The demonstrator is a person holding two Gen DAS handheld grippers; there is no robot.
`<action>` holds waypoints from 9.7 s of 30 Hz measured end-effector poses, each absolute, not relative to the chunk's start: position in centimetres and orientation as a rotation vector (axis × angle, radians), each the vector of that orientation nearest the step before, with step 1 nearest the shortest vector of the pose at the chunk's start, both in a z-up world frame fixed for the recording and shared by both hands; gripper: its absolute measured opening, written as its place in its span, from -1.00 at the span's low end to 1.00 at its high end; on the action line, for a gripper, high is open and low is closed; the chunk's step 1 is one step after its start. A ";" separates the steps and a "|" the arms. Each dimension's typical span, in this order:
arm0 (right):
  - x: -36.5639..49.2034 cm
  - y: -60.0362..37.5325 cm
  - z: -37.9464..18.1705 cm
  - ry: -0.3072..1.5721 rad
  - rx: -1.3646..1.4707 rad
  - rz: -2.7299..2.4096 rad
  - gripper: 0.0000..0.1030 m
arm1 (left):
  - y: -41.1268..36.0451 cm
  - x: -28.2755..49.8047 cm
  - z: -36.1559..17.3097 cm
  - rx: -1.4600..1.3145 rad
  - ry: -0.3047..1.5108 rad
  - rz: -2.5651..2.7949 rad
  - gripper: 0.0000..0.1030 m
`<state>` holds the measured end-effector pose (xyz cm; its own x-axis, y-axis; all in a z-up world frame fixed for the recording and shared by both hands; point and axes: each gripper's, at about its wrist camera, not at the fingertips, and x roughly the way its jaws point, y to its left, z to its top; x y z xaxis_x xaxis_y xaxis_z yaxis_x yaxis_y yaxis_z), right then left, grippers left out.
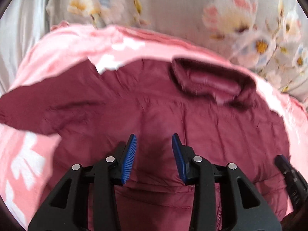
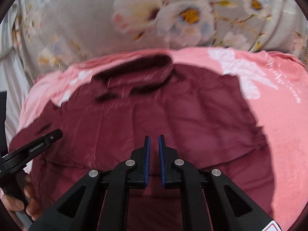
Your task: Fold large clothes
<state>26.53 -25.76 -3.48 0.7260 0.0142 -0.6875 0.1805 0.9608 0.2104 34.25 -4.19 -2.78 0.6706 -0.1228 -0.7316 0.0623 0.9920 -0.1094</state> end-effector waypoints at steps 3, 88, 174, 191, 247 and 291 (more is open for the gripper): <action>27.2 -24.8 -5.7 0.826 0.257 -0.091 -0.85 | -4.6 34.1 -5.0 -0.056 0.862 -0.090 -0.29; 11.9 -28.7 -0.5 0.641 0.372 -0.201 0.03 | -0.4 31.8 1.0 -0.396 0.786 -0.253 0.27; 26.2 -25.7 -0.1 0.700 0.252 -0.136 -0.84 | 2.1 34.7 2.3 -0.287 0.719 -0.084 -0.82; 26.4 -23.3 -6.3 0.860 0.263 -0.099 -0.97 | -5.3 34.7 -6.1 -0.084 0.899 -0.123 -0.83; 36.2 -30.0 -6.4 0.736 0.504 -0.115 -0.86 | -7.0 45.8 -6.5 -0.315 0.875 -0.254 -0.79; 21.4 -29.9 -2.0 0.595 0.429 -0.046 -0.22 | -0.2 34.3 -1.8 -0.313 0.772 -0.289 0.30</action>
